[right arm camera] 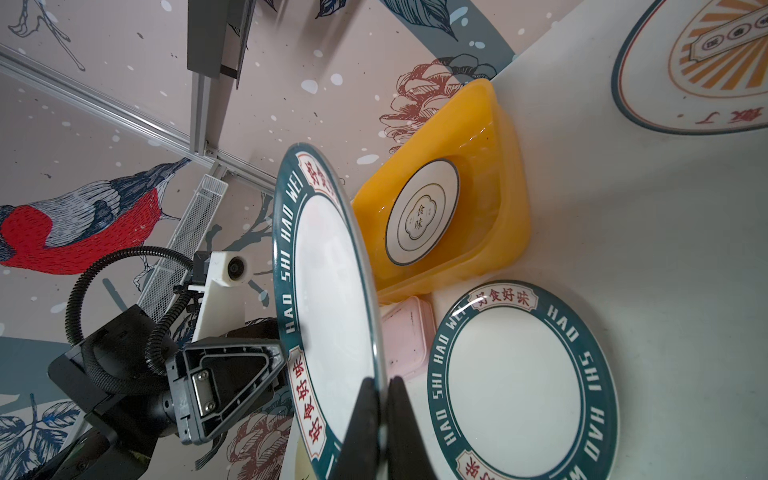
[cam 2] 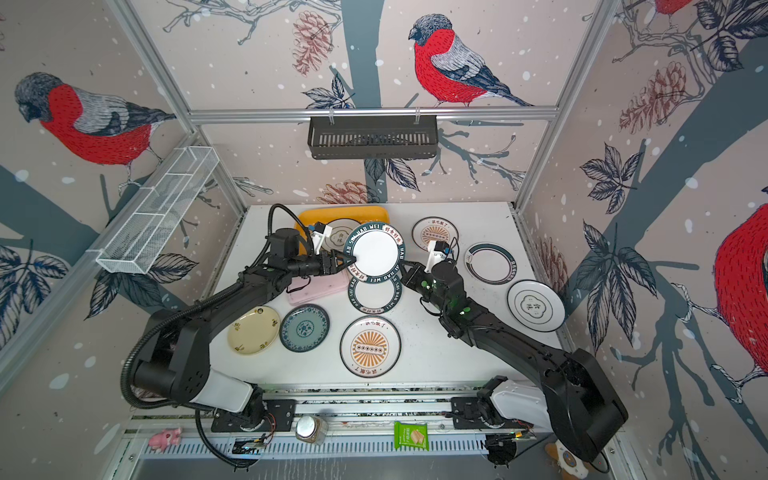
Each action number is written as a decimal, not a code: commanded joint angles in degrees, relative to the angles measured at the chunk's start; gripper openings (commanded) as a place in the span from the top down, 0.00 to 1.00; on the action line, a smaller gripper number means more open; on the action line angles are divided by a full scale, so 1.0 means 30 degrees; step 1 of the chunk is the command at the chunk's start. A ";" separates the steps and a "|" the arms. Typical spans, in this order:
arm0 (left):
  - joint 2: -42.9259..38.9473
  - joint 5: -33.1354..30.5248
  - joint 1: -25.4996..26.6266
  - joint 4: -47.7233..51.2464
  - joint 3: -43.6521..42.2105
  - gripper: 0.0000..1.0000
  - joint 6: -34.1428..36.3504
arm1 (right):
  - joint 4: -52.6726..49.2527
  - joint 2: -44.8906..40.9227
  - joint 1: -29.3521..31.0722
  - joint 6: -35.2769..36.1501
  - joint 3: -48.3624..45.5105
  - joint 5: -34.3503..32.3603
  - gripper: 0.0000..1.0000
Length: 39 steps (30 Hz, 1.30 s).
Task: Place the plates into the plastic bin on the countertop
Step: 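Grasp the raised plate rim with the left gripper from the right gripper, then lower the plate into the yellow bin with the left gripper while the right withdraws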
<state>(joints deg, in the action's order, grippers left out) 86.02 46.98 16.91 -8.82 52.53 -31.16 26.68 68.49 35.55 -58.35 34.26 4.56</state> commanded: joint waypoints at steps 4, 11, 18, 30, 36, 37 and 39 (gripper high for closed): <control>-0.0226 0.0454 -0.0114 -0.1425 -0.0175 0.62 -0.0255 | 0.1798 0.0076 0.0074 -0.0165 0.0198 0.0155 1.00; -0.0142 0.0993 -0.0688 -0.2042 -0.0278 0.77 -0.0661 | 0.1937 -0.0051 0.0074 -0.0268 -0.0002 0.0048 1.00; -0.0228 0.2037 -0.1667 -0.4159 -0.0989 0.94 -0.2353 | 0.2045 0.0760 0.0077 -0.0436 0.0529 0.0293 1.00; -0.0551 0.0951 -0.2204 -0.2410 -0.0562 0.99 -0.1372 | 0.2915 0.2311 0.0051 -0.1037 0.0483 0.0048 0.28; -0.0108 -0.0813 -0.3073 0.2531 0.1444 1.00 0.1211 | 0.2647 0.1189 0.0015 -0.0209 -0.0295 -0.1206 0.05; -0.0068 -0.0862 -0.3165 0.2656 0.1444 1.00 0.1238 | 0.2625 0.0674 0.0015 -0.0059 -0.0413 -0.1422 0.03; 0.0316 -0.0993 -0.3262 0.3375 0.2260 1.00 0.1467 | 0.2607 -0.0191 0.0016 0.0020 -0.0855 -0.2097 0.00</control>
<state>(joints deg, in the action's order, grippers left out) 86.17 44.97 7.38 -2.85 57.23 -29.74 33.01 70.32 35.57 -59.77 32.71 2.07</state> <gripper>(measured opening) 0.075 0.986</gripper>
